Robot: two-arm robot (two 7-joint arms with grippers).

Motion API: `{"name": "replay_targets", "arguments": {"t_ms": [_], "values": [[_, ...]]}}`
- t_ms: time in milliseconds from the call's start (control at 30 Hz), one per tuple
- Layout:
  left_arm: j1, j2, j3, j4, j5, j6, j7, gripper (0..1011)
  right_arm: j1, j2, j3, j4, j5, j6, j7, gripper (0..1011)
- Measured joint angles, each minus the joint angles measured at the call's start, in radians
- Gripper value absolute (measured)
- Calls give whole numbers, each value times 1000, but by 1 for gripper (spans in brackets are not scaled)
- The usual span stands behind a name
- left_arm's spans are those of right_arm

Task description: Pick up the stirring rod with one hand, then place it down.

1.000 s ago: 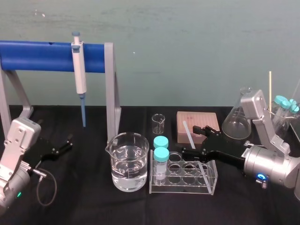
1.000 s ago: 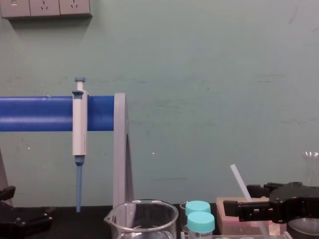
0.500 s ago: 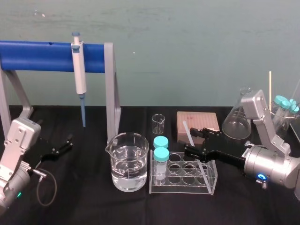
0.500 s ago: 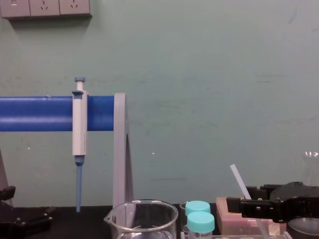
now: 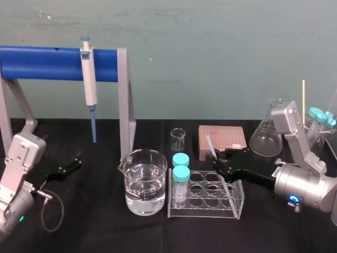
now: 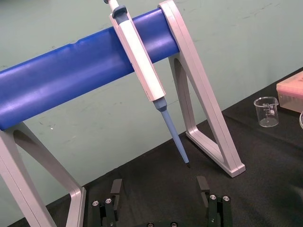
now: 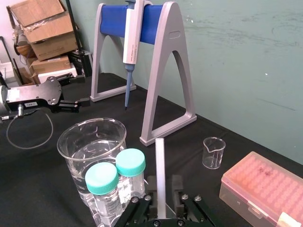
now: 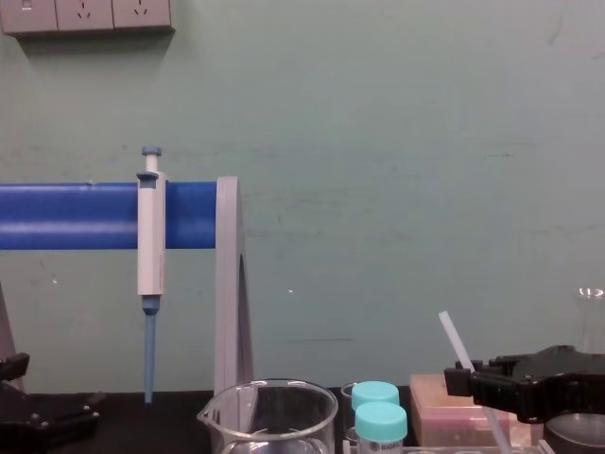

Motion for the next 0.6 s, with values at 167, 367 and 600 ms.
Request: {"name": "replay_targets", "arguments": {"t_ms": [167,367,600], "values": [[0,0,0,0,0,0,0,1000,0,0,0,0,0,0,-1,80],[0,0,0,0,0,0,0,1000,-3,0,3,-1,0,-4,-1,68],[0,0,0,0,0,0,0,1000,-39,-11,37,-13,6,-78,-16,68]]}}
